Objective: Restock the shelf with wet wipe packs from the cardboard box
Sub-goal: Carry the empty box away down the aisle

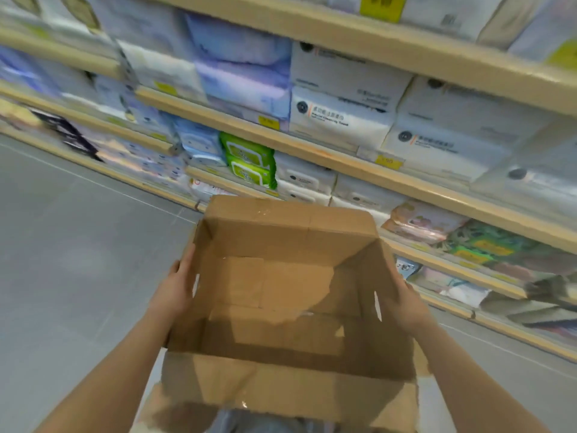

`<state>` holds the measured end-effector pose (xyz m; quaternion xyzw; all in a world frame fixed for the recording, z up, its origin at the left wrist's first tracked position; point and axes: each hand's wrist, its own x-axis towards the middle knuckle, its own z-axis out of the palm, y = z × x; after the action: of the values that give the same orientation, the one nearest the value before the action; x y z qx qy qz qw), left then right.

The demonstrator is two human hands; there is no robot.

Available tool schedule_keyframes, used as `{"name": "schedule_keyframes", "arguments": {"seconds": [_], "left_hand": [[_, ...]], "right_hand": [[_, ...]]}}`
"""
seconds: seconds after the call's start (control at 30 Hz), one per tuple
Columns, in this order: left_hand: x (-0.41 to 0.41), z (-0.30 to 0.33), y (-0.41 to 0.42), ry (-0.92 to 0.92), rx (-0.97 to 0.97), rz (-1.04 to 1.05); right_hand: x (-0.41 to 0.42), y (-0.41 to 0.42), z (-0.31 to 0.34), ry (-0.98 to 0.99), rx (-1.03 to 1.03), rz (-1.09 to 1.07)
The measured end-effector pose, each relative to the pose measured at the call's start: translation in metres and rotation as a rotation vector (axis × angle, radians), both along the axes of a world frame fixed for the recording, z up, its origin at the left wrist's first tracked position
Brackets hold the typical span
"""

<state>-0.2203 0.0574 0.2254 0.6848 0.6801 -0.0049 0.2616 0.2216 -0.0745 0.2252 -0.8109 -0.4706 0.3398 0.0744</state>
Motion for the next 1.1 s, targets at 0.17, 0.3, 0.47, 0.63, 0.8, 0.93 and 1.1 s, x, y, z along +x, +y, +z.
{"name": "schedule_keyframes", "arguments": {"seconds": [0.17,0.3,0.47,0.63,0.8,0.93,1.1], "left_hand": [[-0.058,0.103,-0.021,-0.029,0.058,0.157],[-0.085,0.169,-0.036,-0.032,0.083,0.268],[-0.1,0.23,-0.061,-0.028,0.111,0.4],[-0.103,0.272,-0.089,-0.003,0.16,0.521],[-0.1,0.312,-0.121,-0.051,0.221,0.646],[-0.112,0.327,-0.135,-0.034,0.226,0.733],[-0.126,0.324,-0.12,-0.054,0.203,0.831]], "right_hand": [[-0.041,0.048,0.1,0.038,0.04,0.159],[-0.066,0.084,0.163,0.017,0.127,0.277],[-0.084,0.121,0.227,0.033,0.181,0.384],[-0.089,0.159,0.267,0.132,0.314,0.518],[-0.101,0.17,0.305,0.138,0.384,0.604],[-0.125,0.192,0.326,0.088,0.375,0.681],[-0.164,0.235,0.332,0.17,0.392,0.746]]}}
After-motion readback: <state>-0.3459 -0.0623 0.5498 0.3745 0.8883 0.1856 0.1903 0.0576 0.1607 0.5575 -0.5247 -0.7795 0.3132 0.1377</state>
